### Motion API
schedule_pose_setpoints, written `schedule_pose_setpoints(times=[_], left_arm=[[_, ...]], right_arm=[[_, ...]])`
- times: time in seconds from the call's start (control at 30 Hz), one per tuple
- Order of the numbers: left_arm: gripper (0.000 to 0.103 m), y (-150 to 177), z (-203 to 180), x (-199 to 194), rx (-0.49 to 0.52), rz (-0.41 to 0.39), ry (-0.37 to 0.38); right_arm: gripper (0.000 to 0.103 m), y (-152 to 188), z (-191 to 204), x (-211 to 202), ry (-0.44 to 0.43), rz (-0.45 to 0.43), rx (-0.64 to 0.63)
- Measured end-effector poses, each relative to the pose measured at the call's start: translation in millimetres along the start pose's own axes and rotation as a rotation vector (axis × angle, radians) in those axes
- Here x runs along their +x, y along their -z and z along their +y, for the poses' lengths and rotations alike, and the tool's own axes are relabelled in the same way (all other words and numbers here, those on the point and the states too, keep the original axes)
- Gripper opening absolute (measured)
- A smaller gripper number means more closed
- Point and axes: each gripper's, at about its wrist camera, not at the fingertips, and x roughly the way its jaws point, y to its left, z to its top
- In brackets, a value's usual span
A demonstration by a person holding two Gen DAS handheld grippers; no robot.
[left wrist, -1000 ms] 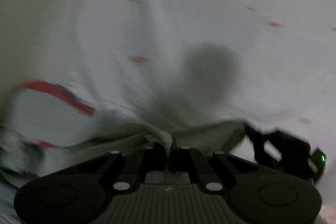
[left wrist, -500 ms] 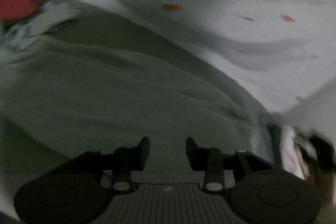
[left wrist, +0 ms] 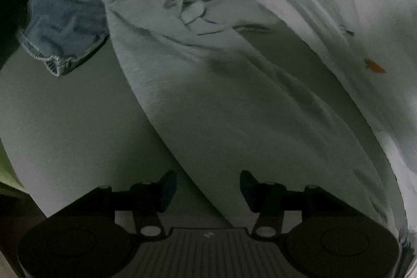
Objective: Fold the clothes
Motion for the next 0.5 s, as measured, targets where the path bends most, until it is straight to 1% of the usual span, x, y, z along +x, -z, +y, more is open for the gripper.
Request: schedule_pose_setpoints(times=[0.1,0.17,0.23,0.27,0.3,0.33,0.37,0.43,0.5], left_arm=[[0.056,-5.2,-2.0,9.6,0.009,0.024,0.006],[0.056,-9.6,-2.3,17.4,0.022,0.039,0.001],[0.058,-17.7,-4.0,27.5,0.029,0.039,-0.010],[0.058,-20.7,-4.0,31.4,0.029,0.036,-0.017],[0.060,-22.4,-3.7,33.8,0.026,0.031,-0.025],[0.060,-24.1,-3.4,36.3,0.023,0.027,-0.032],[0.060,-26.4,-2.5,38.1,0.016,0.022,-0.036],[0.059,-30.9,0.9,38.5,-0.005,0.008,-0.034],[0.059,-32.5,5.2,33.5,-0.021,-0.028,-0.019]], right_arm=[[0.051,9.1,-0.1,6.7,-0.046,-0.002,0.113],[0.052,11.0,2.7,15.6,-0.039,-0.021,0.170],[0.056,12.9,6.2,23.4,-0.024,-0.042,0.218],[0.055,14.9,10.1,24.4,-0.022,-0.060,0.228],[0.043,15.6,15.1,25.8,-0.031,-0.069,0.217],[0.036,15.3,19.2,28.6,-0.042,-0.065,0.205],[0.018,15.1,22.5,28.3,-0.061,-0.068,0.212],[0.016,11.1,25.1,23.4,-0.103,-0.071,0.225],[0.014,-1.2,22.8,3.4,-0.108,-0.152,0.202]])
